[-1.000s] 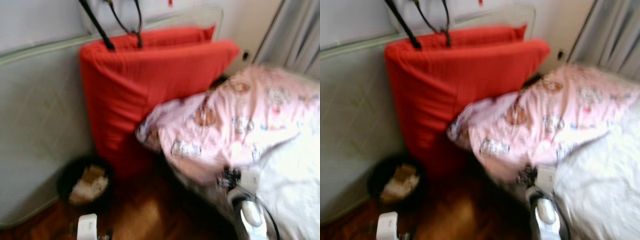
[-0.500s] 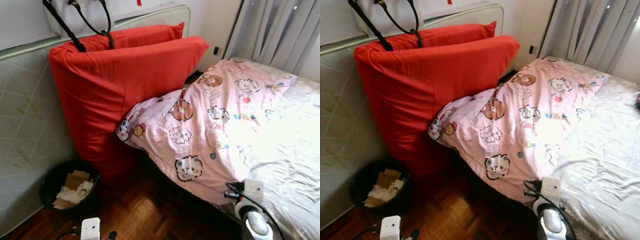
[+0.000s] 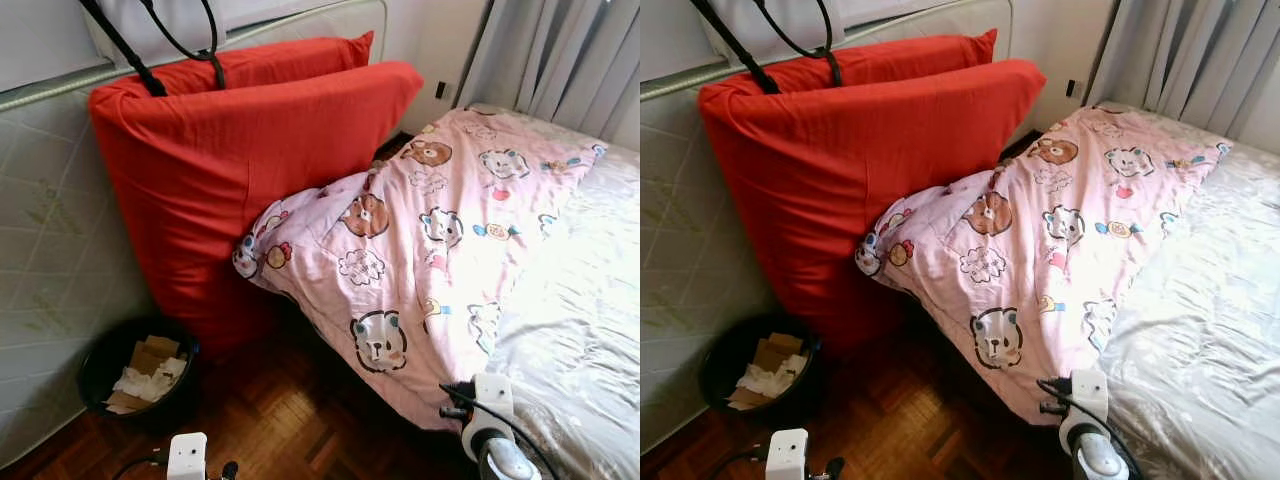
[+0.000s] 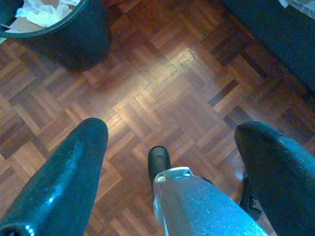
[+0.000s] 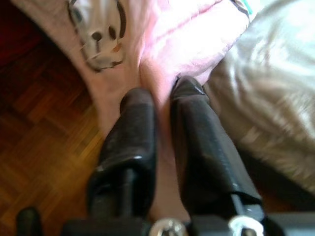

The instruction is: Clean up the room

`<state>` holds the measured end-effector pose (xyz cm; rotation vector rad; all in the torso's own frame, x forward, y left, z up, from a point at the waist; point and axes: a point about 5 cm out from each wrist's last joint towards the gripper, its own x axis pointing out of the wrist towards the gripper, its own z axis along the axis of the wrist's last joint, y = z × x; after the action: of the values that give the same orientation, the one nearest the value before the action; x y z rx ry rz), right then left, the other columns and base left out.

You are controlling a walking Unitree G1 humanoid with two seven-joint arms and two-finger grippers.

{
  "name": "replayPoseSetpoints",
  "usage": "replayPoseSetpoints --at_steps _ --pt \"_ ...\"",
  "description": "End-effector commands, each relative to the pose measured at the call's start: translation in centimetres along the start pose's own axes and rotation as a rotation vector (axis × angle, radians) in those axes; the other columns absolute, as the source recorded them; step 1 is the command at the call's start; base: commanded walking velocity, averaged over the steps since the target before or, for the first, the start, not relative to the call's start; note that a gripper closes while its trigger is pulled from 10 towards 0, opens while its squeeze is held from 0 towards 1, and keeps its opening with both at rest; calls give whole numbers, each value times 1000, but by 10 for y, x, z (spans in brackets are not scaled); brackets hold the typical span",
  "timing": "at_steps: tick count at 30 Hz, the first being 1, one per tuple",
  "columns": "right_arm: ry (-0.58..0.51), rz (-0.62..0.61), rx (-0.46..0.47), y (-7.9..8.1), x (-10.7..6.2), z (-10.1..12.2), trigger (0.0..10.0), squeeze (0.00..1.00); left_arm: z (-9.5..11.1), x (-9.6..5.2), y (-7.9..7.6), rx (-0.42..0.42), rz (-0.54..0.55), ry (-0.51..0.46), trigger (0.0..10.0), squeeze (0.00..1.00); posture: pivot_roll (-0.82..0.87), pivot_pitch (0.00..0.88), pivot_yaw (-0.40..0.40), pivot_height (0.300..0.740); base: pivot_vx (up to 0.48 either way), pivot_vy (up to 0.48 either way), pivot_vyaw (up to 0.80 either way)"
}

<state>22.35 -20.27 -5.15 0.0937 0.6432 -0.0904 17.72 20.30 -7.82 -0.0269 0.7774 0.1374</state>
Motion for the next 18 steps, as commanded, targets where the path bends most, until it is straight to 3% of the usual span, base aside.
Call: replayPoseSetpoints --at_steps 1,3,4,5,10,14,18 --pt "49 11 23 1 -3 -11 10000 949 -5 -1 2 5 1 29 10000 0 -23 64 -33 740 0 0 0" --pt "69 13 8 1 -4 -16 10000 914 -5 -1 3 8 0 30 10000 0 -23 64 -30 740 0 0 0" --pt "91 24 5 2 -5 -20 10000 231 -5 -1 3 10 -1 30 10000 0 -25 63 -25 740 0 0 0" --pt "104 34 3 3 -6 -23 10000 0 -5 -1 3 12 -1 31 10000 0 -26 61 -24 740 0 0 0" --pt "168 14 45 2 -11 -37 10000 0 -5 -1 4 18 -7 36 10000 0 -26 48 -20 740 0 0 0" --pt "243 -54 133 -1 -18 -55 10000 0 -6 -1 5 17 -7 43 10000 0 -18 31 -18 740 0 0 0" --pt "272 -68 135 3 -22 -63 10000 0 -7 -1 5 17 -2 49 10000 0 -14 19 -18 740 0 0 0"
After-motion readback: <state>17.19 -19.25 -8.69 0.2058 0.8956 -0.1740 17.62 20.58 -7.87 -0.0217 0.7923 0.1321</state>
